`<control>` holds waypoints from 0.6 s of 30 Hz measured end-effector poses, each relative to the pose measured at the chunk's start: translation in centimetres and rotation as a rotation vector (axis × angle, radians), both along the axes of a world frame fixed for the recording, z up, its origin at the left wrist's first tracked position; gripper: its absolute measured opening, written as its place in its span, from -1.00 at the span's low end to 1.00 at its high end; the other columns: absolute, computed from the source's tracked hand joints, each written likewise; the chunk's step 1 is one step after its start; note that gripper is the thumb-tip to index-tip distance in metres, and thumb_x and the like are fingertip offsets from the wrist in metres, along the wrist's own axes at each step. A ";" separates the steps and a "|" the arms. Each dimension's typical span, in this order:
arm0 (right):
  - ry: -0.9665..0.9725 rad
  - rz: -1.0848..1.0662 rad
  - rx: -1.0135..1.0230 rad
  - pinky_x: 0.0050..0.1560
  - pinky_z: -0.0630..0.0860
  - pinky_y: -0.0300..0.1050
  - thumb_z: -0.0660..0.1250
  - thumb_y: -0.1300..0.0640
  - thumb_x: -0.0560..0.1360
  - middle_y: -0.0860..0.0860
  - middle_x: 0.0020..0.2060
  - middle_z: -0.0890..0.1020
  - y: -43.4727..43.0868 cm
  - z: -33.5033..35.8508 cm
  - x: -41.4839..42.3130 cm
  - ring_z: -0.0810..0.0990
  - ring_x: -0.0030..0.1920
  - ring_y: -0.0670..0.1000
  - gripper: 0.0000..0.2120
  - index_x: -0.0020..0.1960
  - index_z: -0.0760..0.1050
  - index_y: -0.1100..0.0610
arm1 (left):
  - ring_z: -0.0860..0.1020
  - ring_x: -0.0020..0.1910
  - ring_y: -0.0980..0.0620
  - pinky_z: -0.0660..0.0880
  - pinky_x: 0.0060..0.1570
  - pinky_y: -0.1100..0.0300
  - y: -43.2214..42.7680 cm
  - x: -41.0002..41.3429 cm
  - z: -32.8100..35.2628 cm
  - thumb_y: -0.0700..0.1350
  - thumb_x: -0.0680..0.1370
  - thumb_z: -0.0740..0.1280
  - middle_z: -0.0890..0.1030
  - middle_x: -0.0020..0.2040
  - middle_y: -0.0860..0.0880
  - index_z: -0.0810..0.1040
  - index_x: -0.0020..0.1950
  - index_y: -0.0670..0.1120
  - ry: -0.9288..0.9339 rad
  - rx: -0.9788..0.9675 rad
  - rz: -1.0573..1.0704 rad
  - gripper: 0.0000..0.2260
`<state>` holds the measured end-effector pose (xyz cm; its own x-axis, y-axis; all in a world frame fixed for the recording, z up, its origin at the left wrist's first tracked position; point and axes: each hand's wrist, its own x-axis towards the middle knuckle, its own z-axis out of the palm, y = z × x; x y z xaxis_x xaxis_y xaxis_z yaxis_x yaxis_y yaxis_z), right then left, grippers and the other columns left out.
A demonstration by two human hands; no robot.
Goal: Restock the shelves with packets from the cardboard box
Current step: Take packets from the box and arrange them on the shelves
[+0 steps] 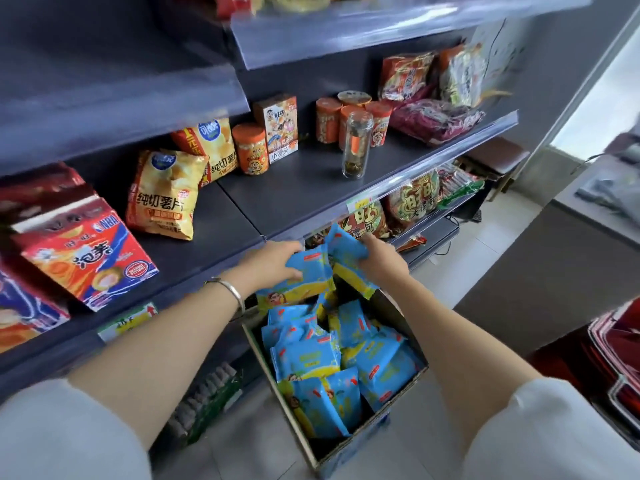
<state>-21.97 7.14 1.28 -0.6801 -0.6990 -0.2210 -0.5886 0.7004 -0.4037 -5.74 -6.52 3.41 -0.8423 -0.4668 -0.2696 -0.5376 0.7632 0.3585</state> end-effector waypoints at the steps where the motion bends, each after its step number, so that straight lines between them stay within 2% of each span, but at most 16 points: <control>1: 0.004 -0.008 -0.072 -0.03 0.53 0.04 0.24 0.13 0.52 0.11 0.13 0.54 0.0 1.5 0.1 0.54 0.08 0.18 -0.59 0.36 0.31 0.04 | 0.50 0.02 -0.05 0.39 -0.18 0.10 -0.4 0.1 1.6 0.04 0.50 0.36 0.46 -0.05 0.08 0.42 0.13 0.04 0.045 -0.021 0.018 -0.75; 3: 0.018 -0.037 -0.214 -0.09 0.53 0.00 0.28 0.09 0.52 0.10 0.09 0.57 -0.2 4.6 0.3 0.57 -0.02 0.15 -0.59 0.35 0.33 0.05 | 0.53 -0.05 -0.04 0.43 -0.16 0.07 -1.1 0.4 5.1 0.02 0.47 0.39 0.52 -0.13 0.06 0.44 0.00 0.03 0.148 -0.046 0.050 -0.81; 5: 0.012 -0.076 -0.370 -0.14 0.54 0.00 0.33 0.01 0.51 0.07 -0.01 0.58 -0.7 7.6 0.7 0.58 -0.11 0.12 -0.60 0.30 0.38 0.06 | 0.54 -0.07 -0.04 0.48 -0.11 0.04 -1.7 0.8 8.6 0.00 0.44 0.42 0.53 -0.15 0.05 0.46 -0.03 0.02 0.249 -0.078 0.070 -0.80; 10: -0.013 -0.064 -0.732 -0.14 0.57 0.09 0.35 -0.07 0.48 0.03 -0.12 0.60 -2.8 14.1 2.8 0.60 -0.14 0.09 -0.70 0.12 0.46 0.06 | 0.53 0.04 -0.05 0.47 0.03 0.03 -3.3 3.5 16.3 -0.02 0.44 0.44 0.57 0.03 0.01 0.47 0.17 0.02 0.501 -0.176 0.158 -0.66; 12: 0.002 -0.035 -0.796 -0.15 0.58 0.08 0.34 -0.07 0.49 -0.02 -0.16 0.57 -4.3 16.4 4.4 0.61 -0.15 0.08 -0.72 0.12 0.46 0.05 | 0.54 0.04 -0.05 0.48 0.05 -0.01 -4.4 5.6 18.8 -0.02 0.44 0.44 0.58 0.07 0.02 0.46 0.15 0.04 0.568 -0.213 0.204 -0.68; 15: 0.043 0.057 -0.861 -0.14 0.58 0.12 0.35 -0.07 0.49 -0.02 -0.16 0.59 -7.0 19.3 7.3 0.60 -0.17 0.08 -0.70 0.14 0.45 0.07 | 0.52 0.03 0.01 0.48 0.03 -0.02 -6.4 9.7 22.3 0.03 0.45 0.42 0.54 0.01 0.13 0.44 0.12 0.11 0.572 -0.296 0.278 -0.71; 18: 0.108 0.181 -0.876 -0.14 0.56 0.12 0.33 -0.07 0.51 0.00 -0.14 0.60 -10.3 21.9 11.0 0.60 -0.17 0.09 -0.66 0.20 0.43 0.07 | 0.54 0.01 0.01 0.49 0.04 -0.06 -8.9 14.8 25.2 0.02 0.43 0.43 0.54 -0.03 0.14 0.45 0.11 0.13 0.597 -0.342 0.344 -0.71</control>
<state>-10.96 -3.13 23.14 -0.5296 -0.6854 0.4998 -0.7256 0.0610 -0.6854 9.11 -15.37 28.61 -0.5916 -0.7046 0.3919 -0.5546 0.7084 0.4366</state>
